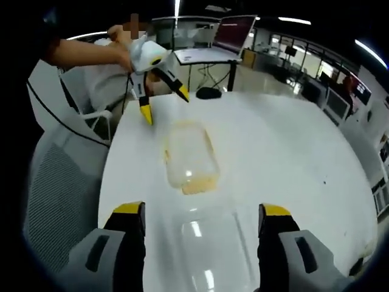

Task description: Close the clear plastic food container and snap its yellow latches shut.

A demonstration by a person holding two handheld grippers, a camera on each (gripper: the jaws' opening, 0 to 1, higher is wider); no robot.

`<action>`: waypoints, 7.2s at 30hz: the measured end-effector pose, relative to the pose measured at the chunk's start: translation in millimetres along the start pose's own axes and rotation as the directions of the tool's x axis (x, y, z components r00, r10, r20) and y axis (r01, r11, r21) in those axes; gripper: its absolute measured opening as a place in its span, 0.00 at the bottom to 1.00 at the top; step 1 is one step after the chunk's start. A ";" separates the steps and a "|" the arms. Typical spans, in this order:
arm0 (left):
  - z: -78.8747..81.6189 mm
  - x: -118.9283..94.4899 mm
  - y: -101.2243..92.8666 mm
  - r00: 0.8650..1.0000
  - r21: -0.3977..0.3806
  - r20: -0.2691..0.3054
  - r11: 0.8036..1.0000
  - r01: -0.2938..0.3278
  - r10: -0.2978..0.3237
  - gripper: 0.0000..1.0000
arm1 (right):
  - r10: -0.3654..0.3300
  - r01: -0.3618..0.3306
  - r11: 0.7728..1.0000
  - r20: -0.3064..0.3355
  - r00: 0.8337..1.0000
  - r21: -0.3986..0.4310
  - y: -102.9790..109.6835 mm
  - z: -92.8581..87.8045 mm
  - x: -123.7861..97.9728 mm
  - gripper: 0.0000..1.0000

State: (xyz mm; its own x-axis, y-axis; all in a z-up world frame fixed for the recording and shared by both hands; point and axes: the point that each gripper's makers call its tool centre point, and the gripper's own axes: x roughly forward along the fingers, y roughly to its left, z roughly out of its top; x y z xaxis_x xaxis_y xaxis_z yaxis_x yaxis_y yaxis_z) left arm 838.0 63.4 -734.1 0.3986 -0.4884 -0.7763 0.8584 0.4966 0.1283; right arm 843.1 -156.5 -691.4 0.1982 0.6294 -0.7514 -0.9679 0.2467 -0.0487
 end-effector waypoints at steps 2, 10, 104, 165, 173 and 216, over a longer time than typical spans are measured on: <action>-0.8 2.0 2.1 1.000 0.020 -0.012 1.000 0.007 -0.007 0.64 | 0.000 0.000 1.000 -0.003 1.000 0.006 -1.5 1.7 4.3 0.71; -9.0 9.2 8.6 0.997 0.090 -0.055 0.995 0.053 -0.048 0.58 | 0.015 -0.016 1.000 -0.041 0.999 -0.025 2.3 0.0 21.8 0.67; -22.6 45.3 6.5 0.915 0.323 -0.293 0.873 0.367 -0.277 0.32 | 0.150 -0.201 0.965 -0.271 0.951 -0.171 7.5 -19.5 117.0 0.36; 38.4 -1.8 -19.7 0.917 0.316 -0.334 0.891 0.327 -0.218 0.32 | 0.180 -0.225 0.956 -0.227 0.957 -0.191 17.2 2.7 28.6 0.34; 56.9 6.6 -23.4 0.922 0.326 -0.318 0.887 0.327 -0.223 0.32 | 0.160 -0.205 0.960 -0.230 0.960 -0.191 9.2 -7.7 8.8 0.34; 154.9 63.1 -67.9 0.928 0.365 -0.257 0.862 0.353 -0.271 0.32 | 0.112 -0.160 0.976 -0.291 0.950 -0.148 -26.8 -96.1 -62.8 0.35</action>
State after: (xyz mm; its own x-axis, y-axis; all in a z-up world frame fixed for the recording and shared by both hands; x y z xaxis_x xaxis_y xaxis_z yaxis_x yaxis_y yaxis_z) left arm 854.8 -112.2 -696.2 0.0544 -0.4035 -0.9134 0.9980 -0.0062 0.0622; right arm 841.7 -273.4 -706.1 0.0347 0.4109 -0.9110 -0.9992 0.0307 -0.0243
